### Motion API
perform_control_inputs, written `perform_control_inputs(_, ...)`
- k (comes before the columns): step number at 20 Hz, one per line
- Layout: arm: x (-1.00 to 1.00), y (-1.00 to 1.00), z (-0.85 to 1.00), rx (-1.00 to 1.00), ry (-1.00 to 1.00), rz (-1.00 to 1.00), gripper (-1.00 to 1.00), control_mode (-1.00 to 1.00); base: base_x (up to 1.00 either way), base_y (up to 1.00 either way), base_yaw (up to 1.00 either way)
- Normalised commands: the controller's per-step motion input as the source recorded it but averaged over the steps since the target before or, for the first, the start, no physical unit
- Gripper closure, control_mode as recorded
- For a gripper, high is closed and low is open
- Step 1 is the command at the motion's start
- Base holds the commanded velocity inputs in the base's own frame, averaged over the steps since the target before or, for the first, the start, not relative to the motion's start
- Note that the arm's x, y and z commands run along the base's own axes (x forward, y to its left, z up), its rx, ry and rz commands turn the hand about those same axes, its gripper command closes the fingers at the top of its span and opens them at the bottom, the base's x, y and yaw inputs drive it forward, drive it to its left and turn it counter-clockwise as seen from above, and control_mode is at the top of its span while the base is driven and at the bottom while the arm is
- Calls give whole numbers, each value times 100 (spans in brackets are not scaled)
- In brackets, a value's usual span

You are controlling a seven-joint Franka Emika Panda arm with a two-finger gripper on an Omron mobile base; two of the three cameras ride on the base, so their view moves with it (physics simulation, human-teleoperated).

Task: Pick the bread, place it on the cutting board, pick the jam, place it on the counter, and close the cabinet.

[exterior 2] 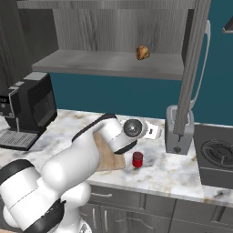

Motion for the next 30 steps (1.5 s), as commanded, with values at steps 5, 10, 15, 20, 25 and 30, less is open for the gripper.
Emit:
perform_control_inputs(5, 0, 0, 47, 0, -1, 0, -100, -100, 0, 0, 0)
perform_control_inputs(10, 0, 1, 49, 0, 0, -1, -100, -100, 0, 0, 0)
perform_control_inputs(15, 0, 4, 45, 0, 0, -2, -100, -100, 0, 0, 0)
perform_control_inputs(20, -1, 4, 43, 0, 0, -1, -100, -100, 0, 0, 0)
perform_control_inputs(25, 0, 4, 45, 0, 0, -1, -100, -100, 0, 0, 0)
perform_control_inputs(30, -4, 4, 44, 0, 0, -1, -100, -100, 0, 0, 0)
